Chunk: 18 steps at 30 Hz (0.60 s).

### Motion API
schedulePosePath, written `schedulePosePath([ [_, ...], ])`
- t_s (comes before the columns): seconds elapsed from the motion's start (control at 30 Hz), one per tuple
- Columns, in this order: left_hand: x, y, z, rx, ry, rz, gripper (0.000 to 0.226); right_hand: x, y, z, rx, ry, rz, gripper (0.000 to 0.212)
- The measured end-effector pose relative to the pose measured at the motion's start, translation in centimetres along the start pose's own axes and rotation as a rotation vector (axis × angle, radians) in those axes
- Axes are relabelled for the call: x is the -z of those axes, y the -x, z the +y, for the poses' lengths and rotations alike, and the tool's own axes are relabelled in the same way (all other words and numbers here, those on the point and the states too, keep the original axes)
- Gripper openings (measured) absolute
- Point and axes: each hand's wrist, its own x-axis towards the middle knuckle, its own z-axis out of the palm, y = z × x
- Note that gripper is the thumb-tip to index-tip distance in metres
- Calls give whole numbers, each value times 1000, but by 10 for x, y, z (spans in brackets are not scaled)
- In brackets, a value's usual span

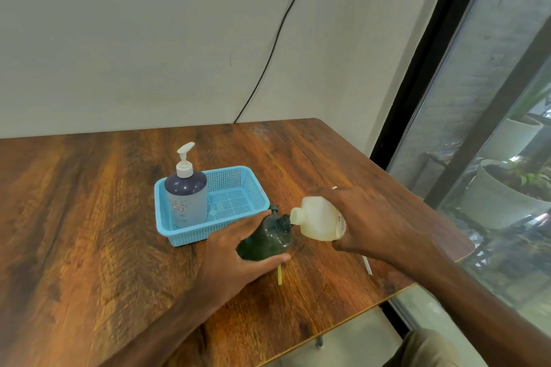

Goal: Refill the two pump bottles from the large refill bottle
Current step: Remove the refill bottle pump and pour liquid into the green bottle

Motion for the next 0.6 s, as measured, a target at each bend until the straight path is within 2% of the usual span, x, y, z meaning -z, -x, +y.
schedulePosePath([
  [0.37, 2, 0, 4, -29, 11, 13, 75, 3, -1, 0, 18, 7, -4, 75],
  [0.6, 0, 0, 2, 7, -1, 1, 80, 5, -1, -1, 1, 32, -27, 79],
])
